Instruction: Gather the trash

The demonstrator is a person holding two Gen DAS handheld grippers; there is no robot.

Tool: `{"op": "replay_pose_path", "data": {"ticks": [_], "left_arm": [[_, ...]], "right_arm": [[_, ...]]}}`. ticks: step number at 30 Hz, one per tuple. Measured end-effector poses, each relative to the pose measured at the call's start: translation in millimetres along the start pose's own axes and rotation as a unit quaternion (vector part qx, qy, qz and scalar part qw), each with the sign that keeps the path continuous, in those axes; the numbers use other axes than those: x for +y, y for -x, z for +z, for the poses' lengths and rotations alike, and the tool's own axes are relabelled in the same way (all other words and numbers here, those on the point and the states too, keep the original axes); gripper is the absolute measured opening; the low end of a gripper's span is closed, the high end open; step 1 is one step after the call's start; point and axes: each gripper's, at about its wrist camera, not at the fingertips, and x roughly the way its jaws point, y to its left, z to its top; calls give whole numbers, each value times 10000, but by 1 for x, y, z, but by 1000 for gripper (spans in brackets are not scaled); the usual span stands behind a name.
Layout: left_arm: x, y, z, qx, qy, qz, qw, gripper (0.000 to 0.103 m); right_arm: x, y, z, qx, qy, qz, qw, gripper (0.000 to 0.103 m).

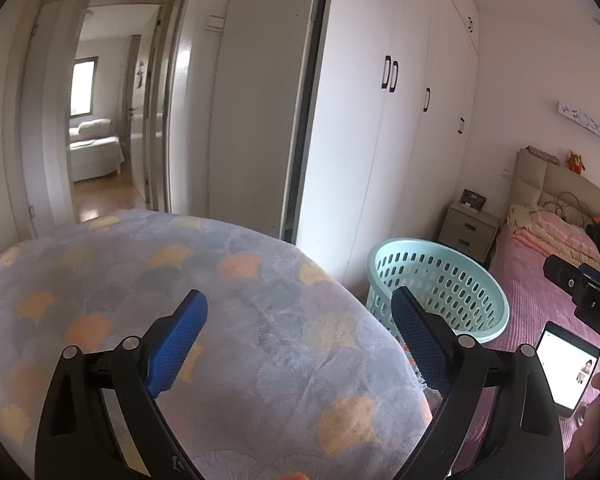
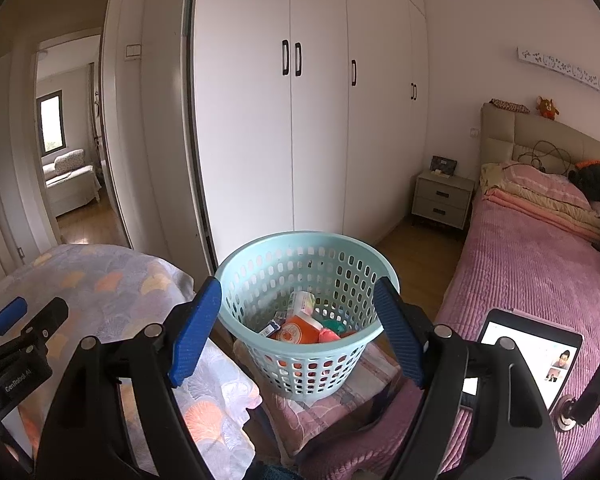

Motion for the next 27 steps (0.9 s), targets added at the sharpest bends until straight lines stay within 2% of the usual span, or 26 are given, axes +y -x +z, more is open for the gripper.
{"op": "replay_pose_path", "data": {"ticks": [27], "left_arm": [[-1, 0, 0, -27, -9, -7, 10000, 91]], "right_arm": [[2, 4, -1, 3, 21, -8, 10000, 74]]}}
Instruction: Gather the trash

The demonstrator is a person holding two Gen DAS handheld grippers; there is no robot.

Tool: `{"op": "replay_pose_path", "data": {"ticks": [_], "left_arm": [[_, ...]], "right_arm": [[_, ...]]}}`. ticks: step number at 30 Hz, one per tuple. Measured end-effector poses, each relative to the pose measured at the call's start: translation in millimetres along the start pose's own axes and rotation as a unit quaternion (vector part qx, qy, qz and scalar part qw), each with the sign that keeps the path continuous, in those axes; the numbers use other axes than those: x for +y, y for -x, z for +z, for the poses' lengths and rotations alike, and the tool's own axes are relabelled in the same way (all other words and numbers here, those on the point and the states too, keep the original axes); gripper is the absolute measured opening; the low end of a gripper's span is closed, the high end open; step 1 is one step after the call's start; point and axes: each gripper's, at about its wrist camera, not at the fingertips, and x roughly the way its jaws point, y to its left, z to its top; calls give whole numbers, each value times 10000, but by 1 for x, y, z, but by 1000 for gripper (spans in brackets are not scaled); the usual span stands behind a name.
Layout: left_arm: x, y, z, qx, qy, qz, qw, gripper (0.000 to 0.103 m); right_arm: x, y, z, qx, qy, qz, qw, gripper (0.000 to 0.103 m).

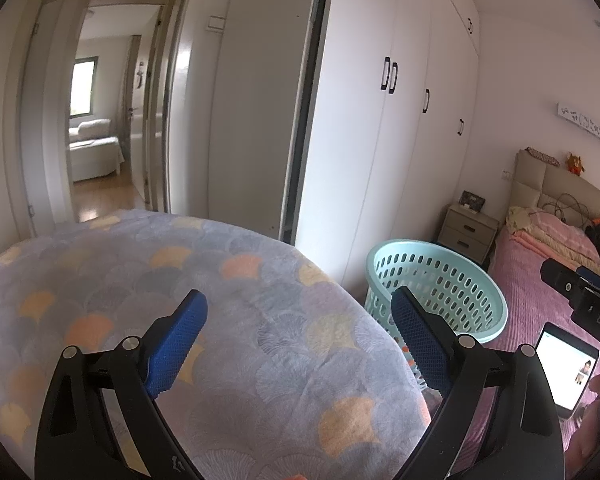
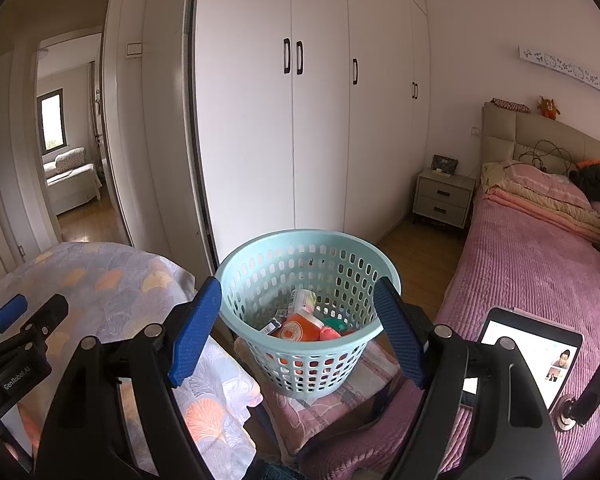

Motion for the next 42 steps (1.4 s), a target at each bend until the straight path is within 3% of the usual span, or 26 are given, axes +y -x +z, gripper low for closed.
{"op": "replay_pose_path", "data": {"ticks": [13, 18, 22, 28, 42], "left_arm": [[-2, 3, 1, -73, 13, 12, 10000, 90], [-13, 8, 5, -210, -355, 373, 9985, 90], [-10, 20, 10, -166, -170, 247, 9994, 91], [-7, 38, 15, -50, -122, 337, 9993, 91], [-18, 81, 23, -313, -242, 485, 9980, 90]], "right_arm": [[-1, 3, 1, -32, 1, 11, 10000, 74], [-1, 11, 5, -54, 24, -18, 10000, 74], [0, 13, 6, -6, 10, 0, 10000, 74], [3, 21, 6, -25, -26, 124, 9999, 74], [0, 56, 10, -228, -239, 447, 9985, 74]]}}
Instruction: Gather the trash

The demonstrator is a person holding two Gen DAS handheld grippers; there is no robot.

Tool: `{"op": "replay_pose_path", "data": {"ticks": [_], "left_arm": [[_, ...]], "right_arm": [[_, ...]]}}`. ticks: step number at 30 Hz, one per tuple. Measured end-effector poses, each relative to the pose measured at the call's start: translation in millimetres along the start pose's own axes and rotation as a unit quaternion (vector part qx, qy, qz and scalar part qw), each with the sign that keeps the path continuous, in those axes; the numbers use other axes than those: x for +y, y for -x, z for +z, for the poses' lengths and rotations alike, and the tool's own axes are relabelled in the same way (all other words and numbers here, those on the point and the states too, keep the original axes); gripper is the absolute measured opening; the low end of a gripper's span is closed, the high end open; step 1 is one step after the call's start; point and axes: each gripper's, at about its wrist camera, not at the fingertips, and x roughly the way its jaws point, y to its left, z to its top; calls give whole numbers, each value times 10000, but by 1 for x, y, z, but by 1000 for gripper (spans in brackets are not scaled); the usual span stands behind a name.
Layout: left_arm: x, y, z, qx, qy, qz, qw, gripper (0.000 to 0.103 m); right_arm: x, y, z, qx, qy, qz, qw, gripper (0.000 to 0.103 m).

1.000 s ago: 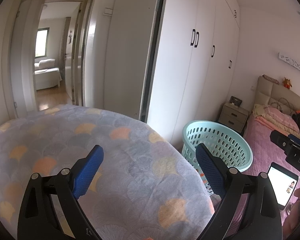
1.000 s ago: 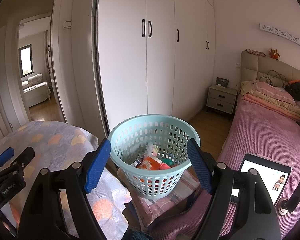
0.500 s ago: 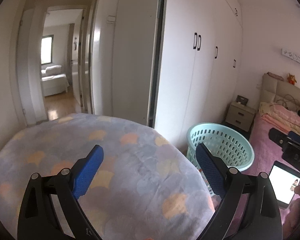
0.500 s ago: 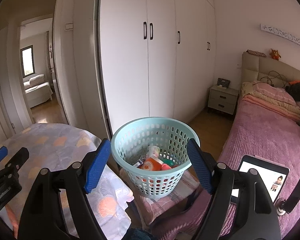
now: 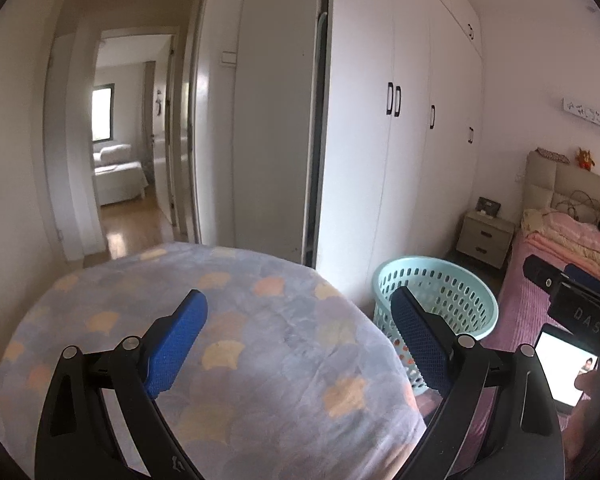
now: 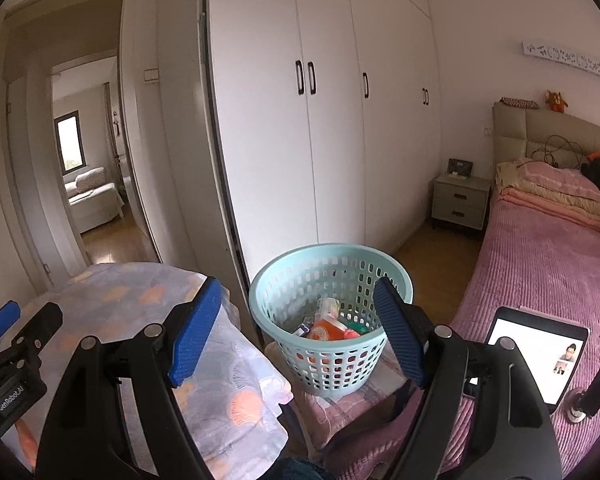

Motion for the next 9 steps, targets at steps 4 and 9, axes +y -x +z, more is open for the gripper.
{"op": "replay_pose_path", "data": {"ticks": [4, 9], "left_arm": [[3, 5, -1, 131, 60, -137, 9998, 94], [13, 18, -3, 50, 128, -63, 9999, 94]], "right_arm": [[4, 6, 1, -16, -2, 86, 10000, 74], [15, 12, 4, -68, 70, 202, 9997, 75]]}}
